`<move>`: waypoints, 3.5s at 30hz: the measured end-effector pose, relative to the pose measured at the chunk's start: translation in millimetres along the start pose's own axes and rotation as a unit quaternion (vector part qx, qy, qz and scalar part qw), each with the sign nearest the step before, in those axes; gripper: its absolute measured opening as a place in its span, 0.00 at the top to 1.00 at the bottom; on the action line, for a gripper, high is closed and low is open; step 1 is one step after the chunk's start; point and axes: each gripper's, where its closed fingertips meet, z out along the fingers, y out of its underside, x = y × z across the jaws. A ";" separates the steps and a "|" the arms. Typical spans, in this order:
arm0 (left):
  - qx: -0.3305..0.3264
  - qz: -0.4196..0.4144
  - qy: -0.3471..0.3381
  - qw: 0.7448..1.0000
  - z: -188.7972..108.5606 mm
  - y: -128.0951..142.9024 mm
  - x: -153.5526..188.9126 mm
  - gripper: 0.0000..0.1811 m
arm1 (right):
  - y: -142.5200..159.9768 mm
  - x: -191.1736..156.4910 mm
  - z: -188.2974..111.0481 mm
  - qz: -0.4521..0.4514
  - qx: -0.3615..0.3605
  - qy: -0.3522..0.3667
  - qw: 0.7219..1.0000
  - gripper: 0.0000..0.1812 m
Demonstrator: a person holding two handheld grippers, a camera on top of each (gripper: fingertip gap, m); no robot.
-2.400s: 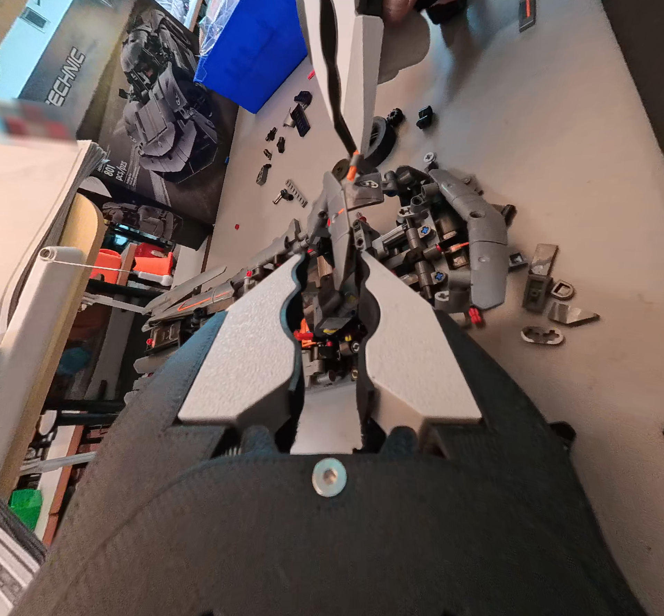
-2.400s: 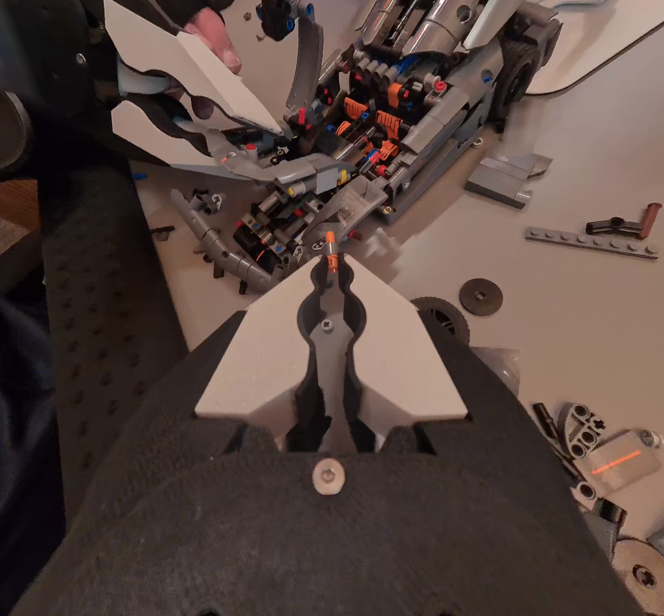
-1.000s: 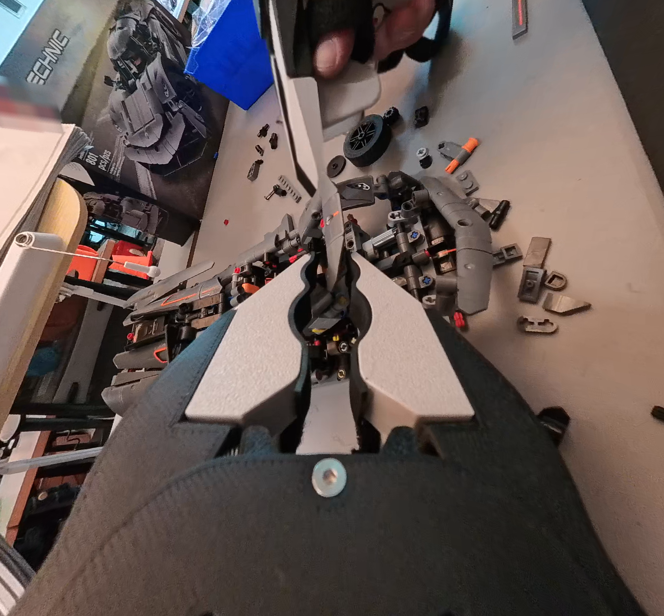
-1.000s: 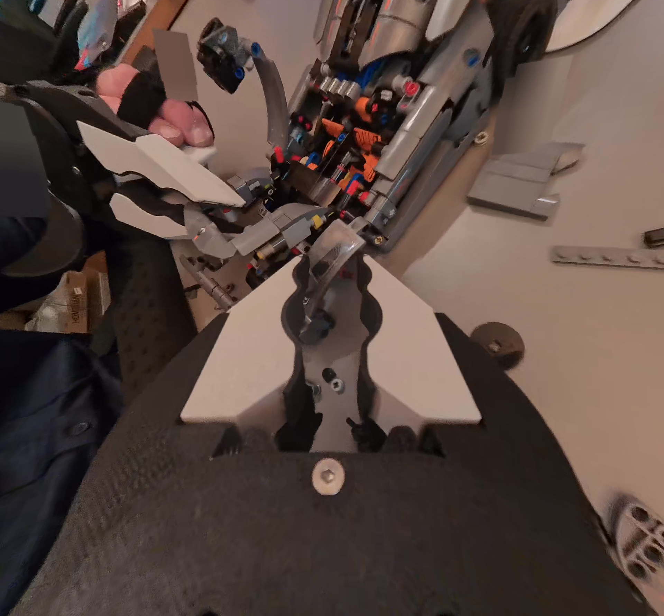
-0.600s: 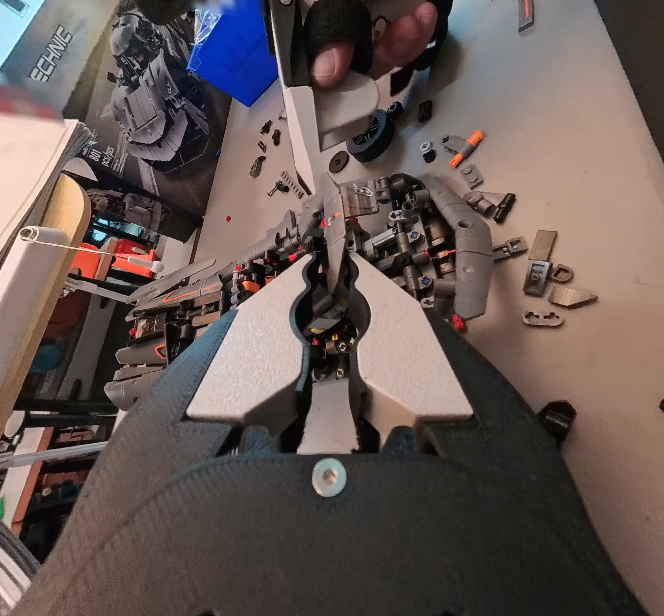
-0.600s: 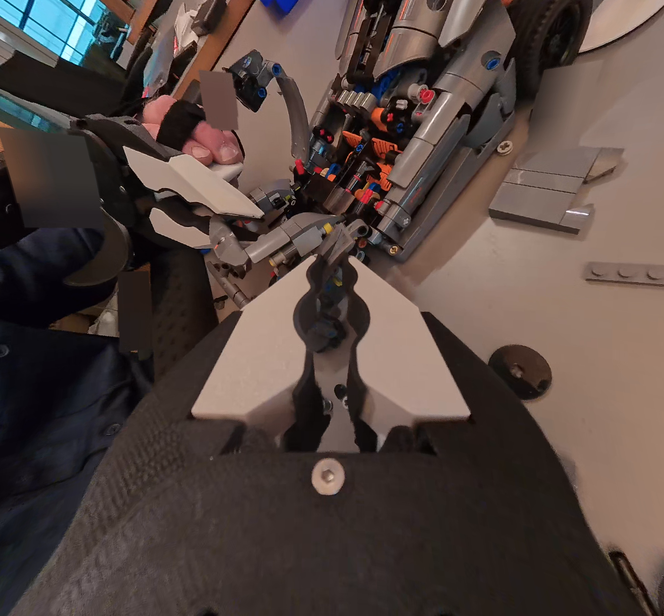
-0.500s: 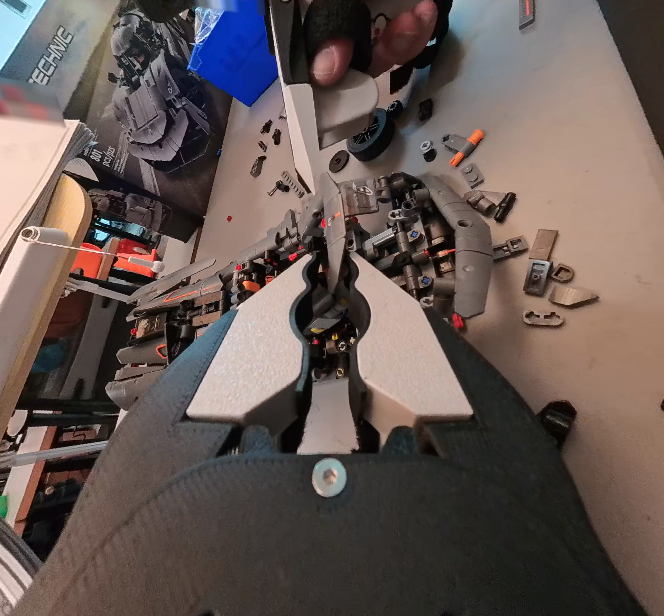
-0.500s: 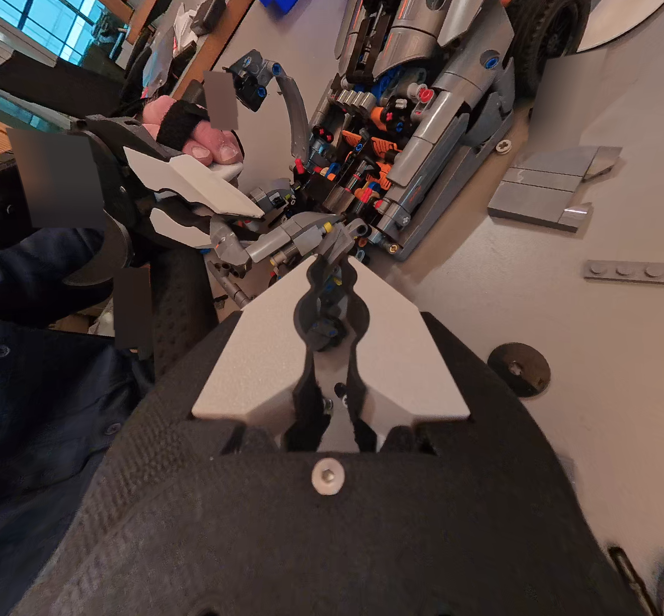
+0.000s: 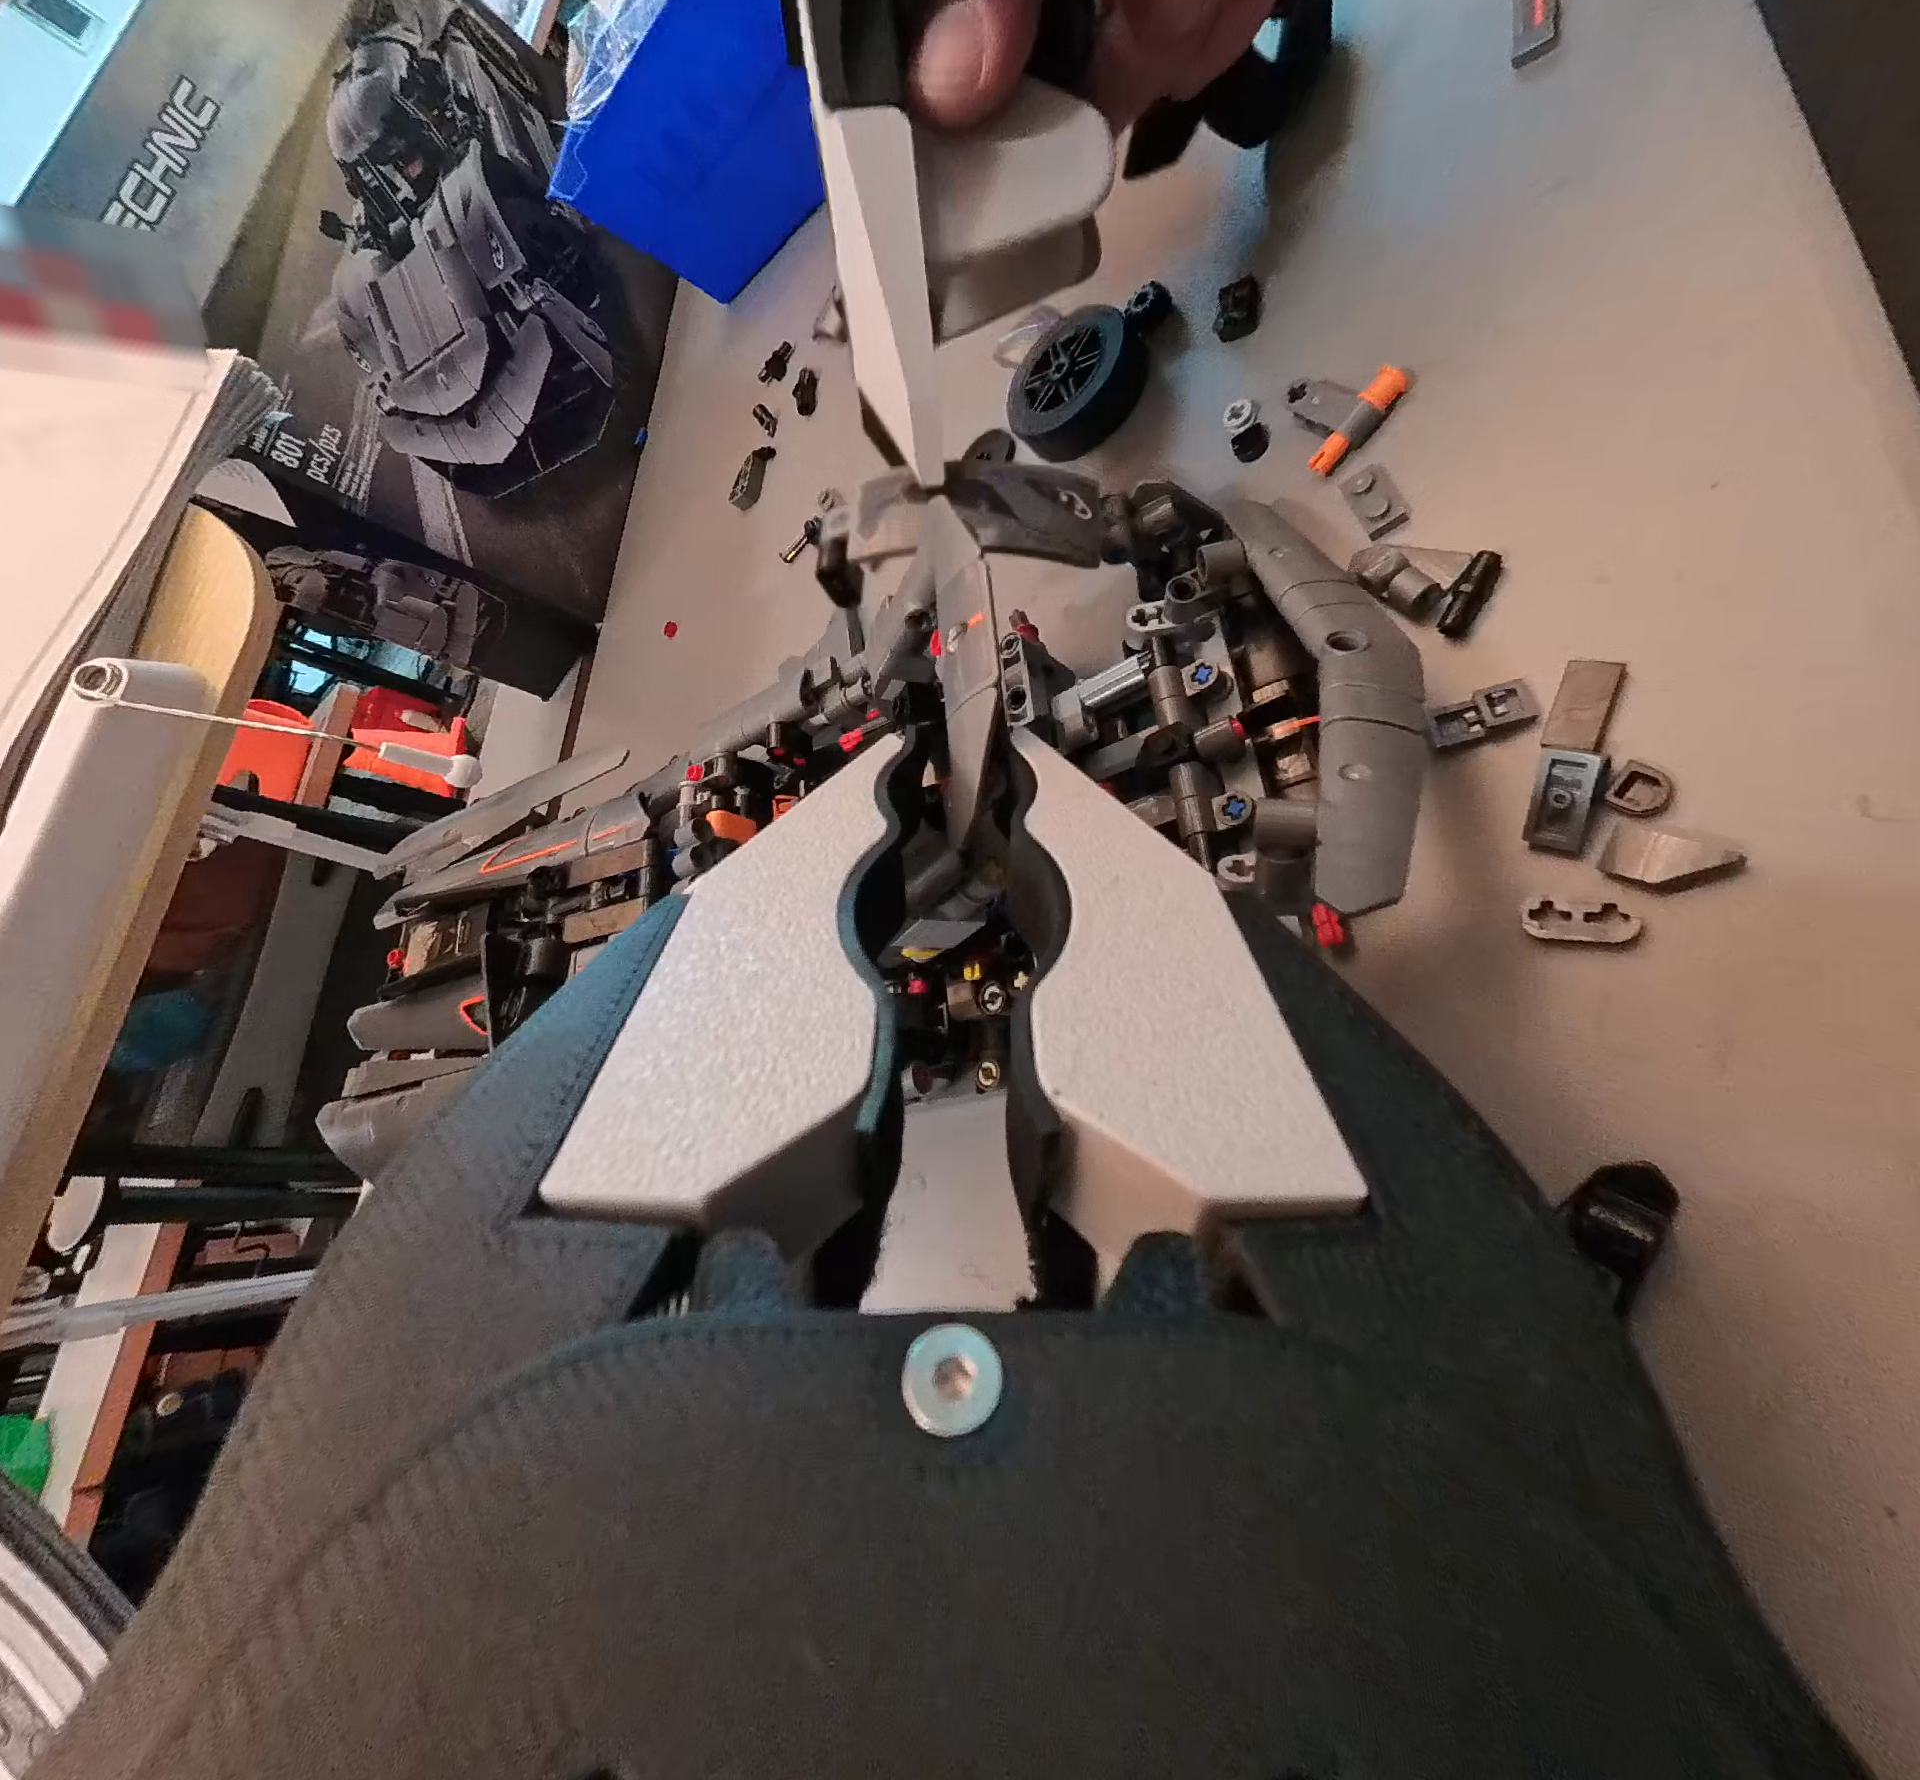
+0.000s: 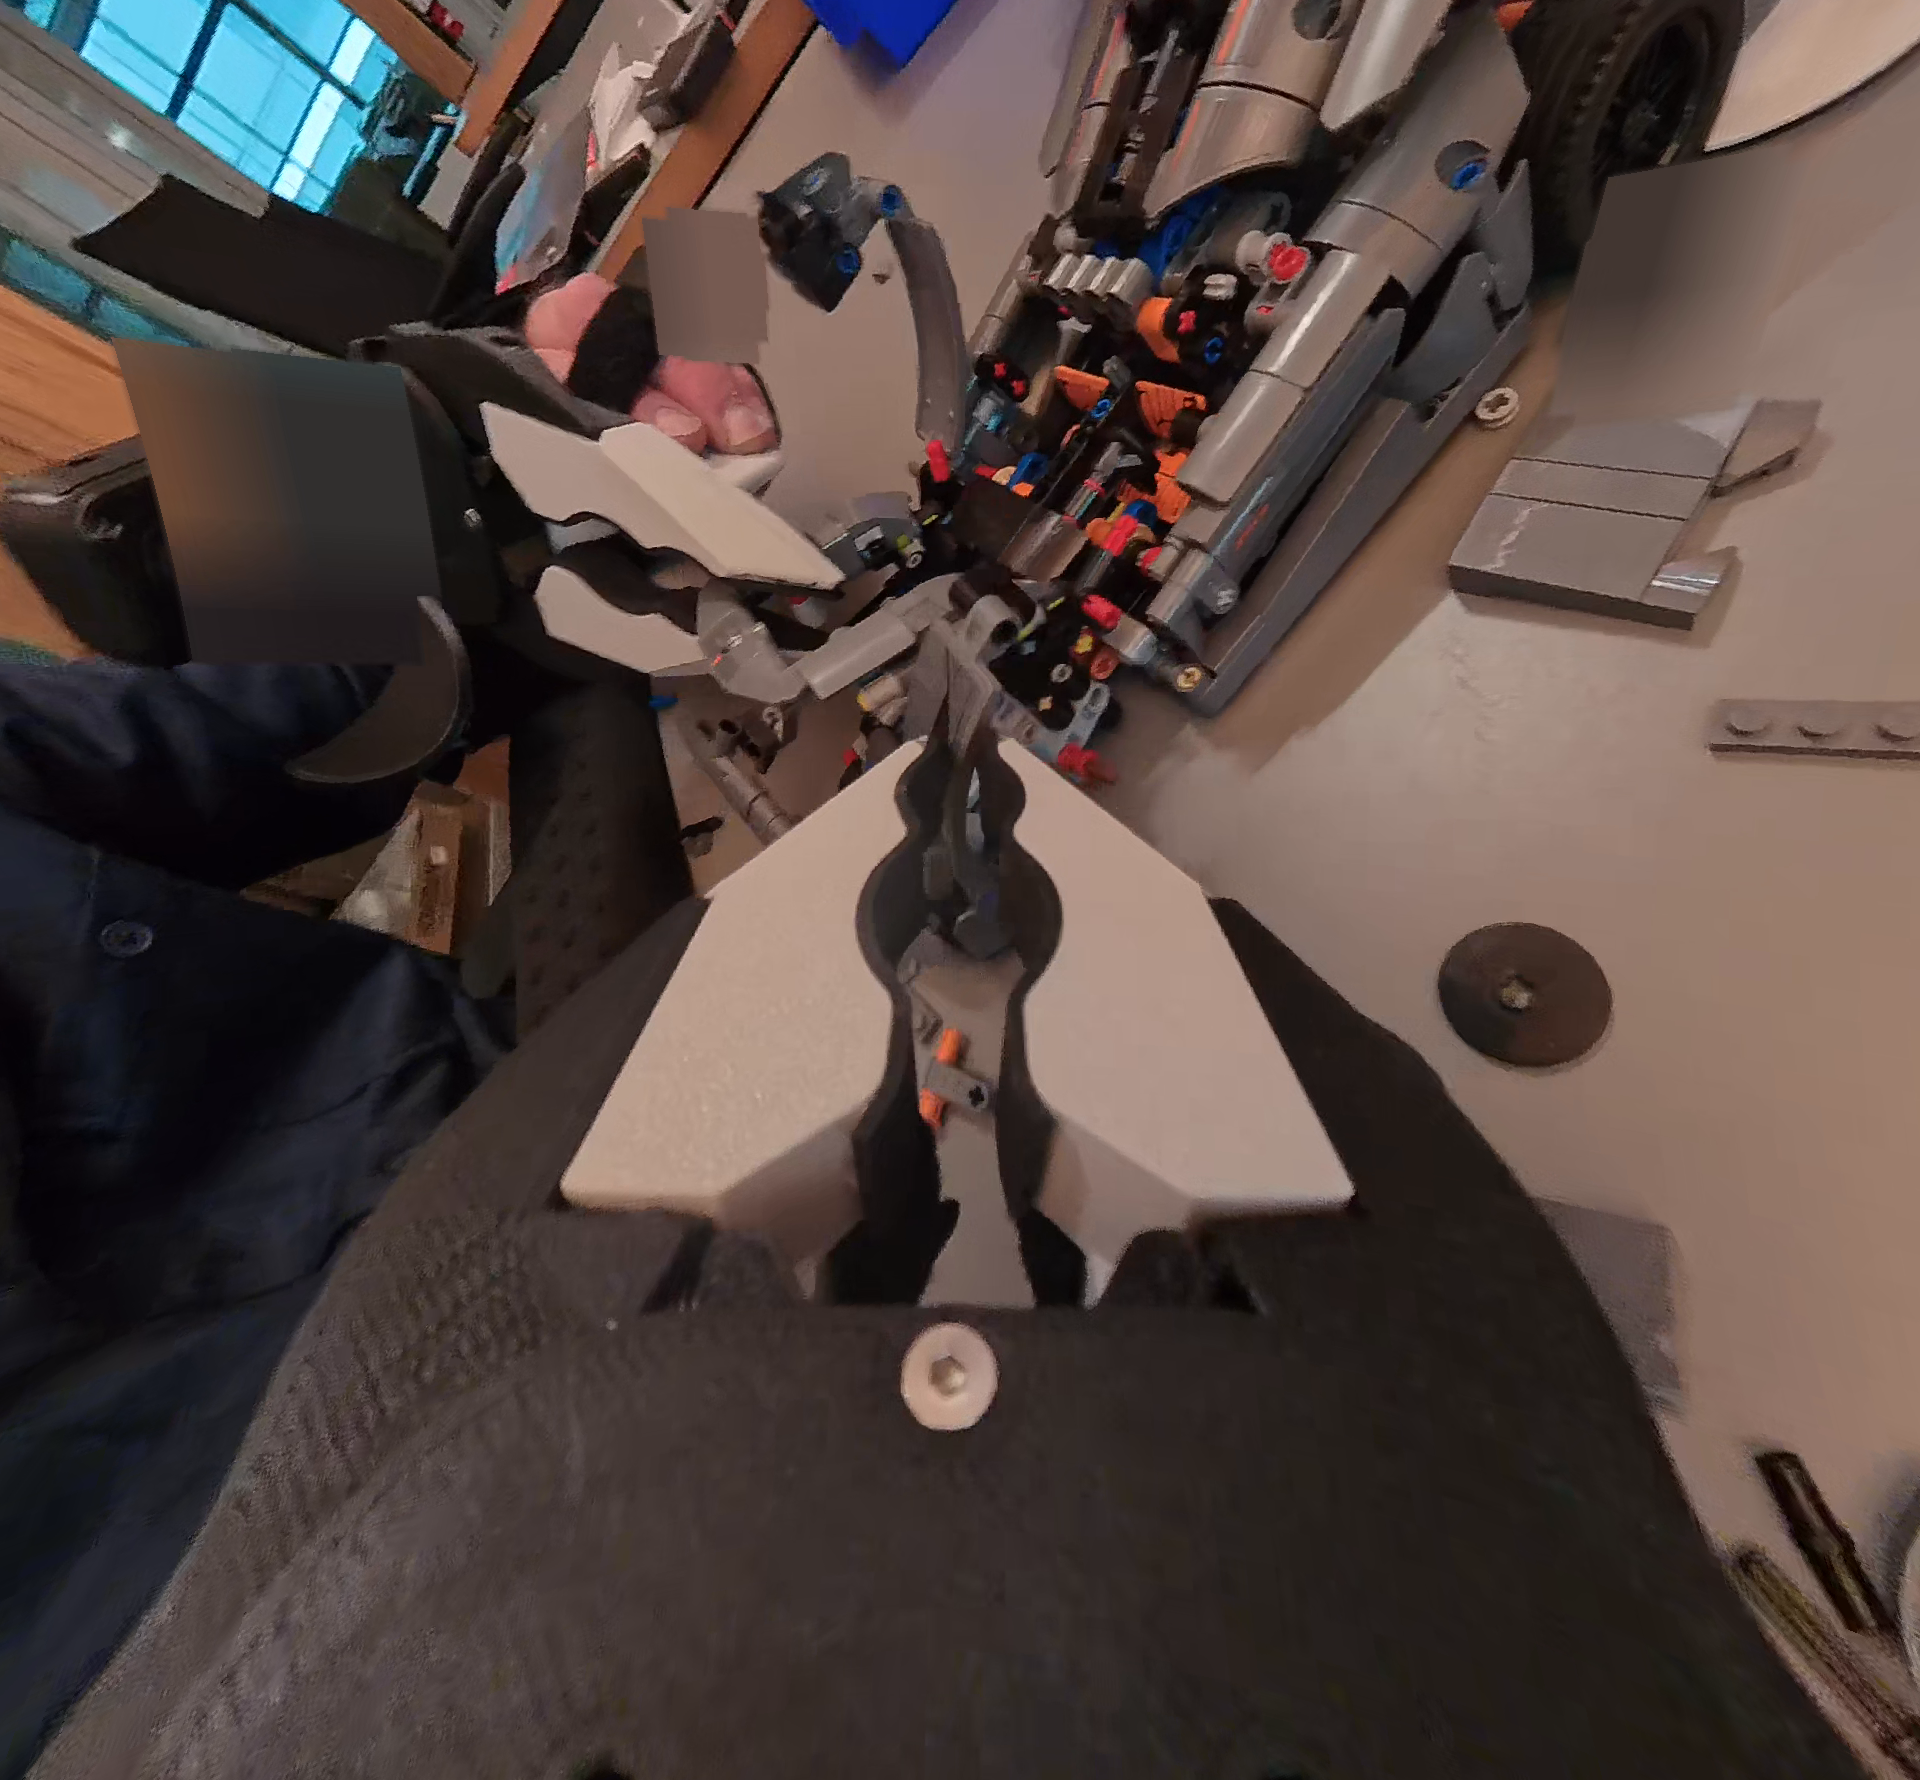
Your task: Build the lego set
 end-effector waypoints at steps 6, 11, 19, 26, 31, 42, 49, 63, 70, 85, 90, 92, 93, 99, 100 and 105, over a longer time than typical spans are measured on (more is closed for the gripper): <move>0.003 -0.001 0.000 1.000 -0.3 0.2 -0.4 0.94 | 8.6 -17.4 -7.5 -0.037 -0.009 -0.019 0.999 1.00; 0.005 -0.003 0.000 1.000 -0.8 0.1 -1.0 0.95 | 28.9 -40.9 -2.8 -0.134 -0.052 -0.036 0.989 0.99; 0.006 -0.002 0.001 1.000 -1.4 -0.7 -0.7 0.95 | 48.7 -46.5 -2.2 -0.231 -0.102 -0.009 0.968 0.98; 0.011 0.000 0.005 1.000 -2.5 -2.9 0.9 0.95 | 57.4 -52.1 1.0 -0.332 -0.115 0.010 0.936 0.97; 0.009 0.004 0.006 1.000 -1.8 -1.6 1.5 0.95 | 35.4 -52.3 -14.2 -0.298 -0.055 0.007 0.953 0.93; 0.011 0.002 0.008 1.000 -1.8 -1.4 1.3 0.95 | 61.5 -62.1 7.6 -0.366 -0.131 -0.005 0.921 0.95; 0.009 0.002 0.008 1.000 -1.8 -0.4 1.2 0.95 | 56.3 -56.0 -6.1 -0.357 -0.132 0.027 0.924 0.90; 0.010 -0.002 0.012 1.000 -1.6 0.0 1.4 0.94 | 89.2 -9.2 -8.8 -0.354 -0.236 0.109 0.899 0.86; 0.006 0.001 0.018 1.000 -2.8 1.7 1.8 0.94 | 96.9 -0.6 -4.4 -0.339 -0.263 0.111 0.896 0.90; 0.038 -0.048 0.011 0.998 -16.9 -15.9 -15.0 0.80 | 4.3 -54.1 -21.7 -0.211 0.020 -0.033 0.977 0.91; 0.067 -0.065 0.005 0.996 -20.0 -42.8 -15.9 0.81 | -28.4 -101.1 -26.5 -0.173 0.130 -0.158 0.963 0.91; 0.080 -0.083 0.006 0.993 -24.2 -52.2 -18.6 0.81 | -34.9 -112.8 -26.4 -0.162 0.153 -0.194 0.955 0.91; 0.092 -0.094 0.012 0.991 -26.7 -58.2 -18.4 0.81 | -37.0 -118.2 -26.3 -0.159 0.161 -0.211 0.951 0.91; 0.149 -0.160 0.034 0.975 -37.7 -87.3 -19.8 0.84 | -39.6 -134.8 -13.0 -0.141 0.173 -0.261 0.939 0.91; 0.153 -0.169 0.030 0.973 -39.2 -88.9 -22.1 0.85 | -39.0 -137.3 -10.6 -0.142 0.173 -0.267 0.938 0.91; 0.157 -0.170 0.026 0.972 -41.4 -89.4 -22.4 0.96 | -36.7 -143.8 -1.2 -0.150 0.166 -0.273 0.935 0.91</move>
